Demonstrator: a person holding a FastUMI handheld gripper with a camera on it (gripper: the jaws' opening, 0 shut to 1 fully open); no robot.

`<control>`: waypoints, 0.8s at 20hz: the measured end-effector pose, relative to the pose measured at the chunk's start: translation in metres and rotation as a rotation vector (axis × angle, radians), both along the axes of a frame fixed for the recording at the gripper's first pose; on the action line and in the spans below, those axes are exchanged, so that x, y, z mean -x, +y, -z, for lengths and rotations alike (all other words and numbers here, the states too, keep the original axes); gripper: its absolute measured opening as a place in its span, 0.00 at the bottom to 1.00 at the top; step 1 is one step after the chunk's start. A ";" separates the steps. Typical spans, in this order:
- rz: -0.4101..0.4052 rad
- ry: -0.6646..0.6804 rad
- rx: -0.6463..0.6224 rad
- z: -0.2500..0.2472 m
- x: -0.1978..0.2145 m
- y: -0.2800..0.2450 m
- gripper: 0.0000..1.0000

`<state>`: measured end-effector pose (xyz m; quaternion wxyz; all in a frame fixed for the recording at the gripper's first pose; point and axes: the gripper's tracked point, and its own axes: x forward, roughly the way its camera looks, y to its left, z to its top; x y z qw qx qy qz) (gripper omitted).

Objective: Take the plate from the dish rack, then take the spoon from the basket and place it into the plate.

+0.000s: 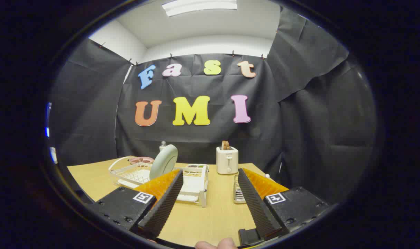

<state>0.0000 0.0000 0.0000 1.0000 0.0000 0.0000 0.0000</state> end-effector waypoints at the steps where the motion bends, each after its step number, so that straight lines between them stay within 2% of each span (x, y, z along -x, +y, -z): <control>1: 0.002 -0.002 -0.005 0.000 0.001 -0.001 1.00; 16: 0.039 -0.018 -0.044 -0.002 0.001 -0.009 1.00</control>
